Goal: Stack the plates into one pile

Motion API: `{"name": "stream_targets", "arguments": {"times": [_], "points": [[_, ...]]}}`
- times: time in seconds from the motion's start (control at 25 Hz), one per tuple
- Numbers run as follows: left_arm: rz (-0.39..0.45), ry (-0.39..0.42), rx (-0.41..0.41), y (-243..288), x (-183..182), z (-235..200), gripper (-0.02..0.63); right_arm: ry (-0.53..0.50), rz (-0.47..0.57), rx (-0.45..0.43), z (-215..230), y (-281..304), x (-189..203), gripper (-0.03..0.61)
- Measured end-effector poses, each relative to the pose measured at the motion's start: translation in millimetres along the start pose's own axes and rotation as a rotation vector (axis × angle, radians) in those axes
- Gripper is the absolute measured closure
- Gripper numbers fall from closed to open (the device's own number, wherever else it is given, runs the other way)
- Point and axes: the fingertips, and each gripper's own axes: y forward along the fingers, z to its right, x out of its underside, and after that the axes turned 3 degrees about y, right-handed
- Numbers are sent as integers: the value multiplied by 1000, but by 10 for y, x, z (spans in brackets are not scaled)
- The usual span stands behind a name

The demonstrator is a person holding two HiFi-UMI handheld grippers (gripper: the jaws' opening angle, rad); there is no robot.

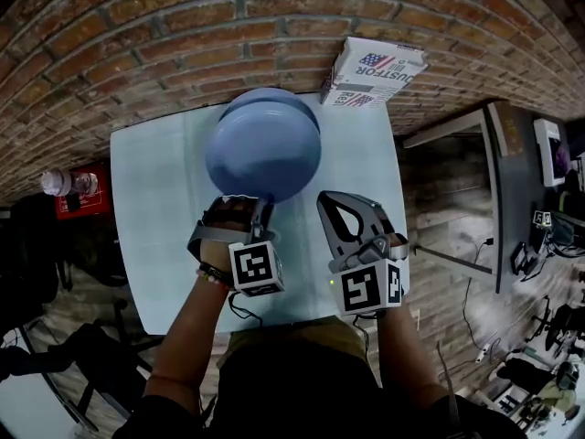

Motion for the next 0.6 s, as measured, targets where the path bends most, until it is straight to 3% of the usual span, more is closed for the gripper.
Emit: {"name": "stream_targets", "arguments": {"times": [0.28,0.6], "points": [[37,21,25,155,57,62,578,-1,-45,-19,-117,168,78,543],[57,-15,69,190,60,117,578,3,-63,-21,-169,163,95,543]]}}
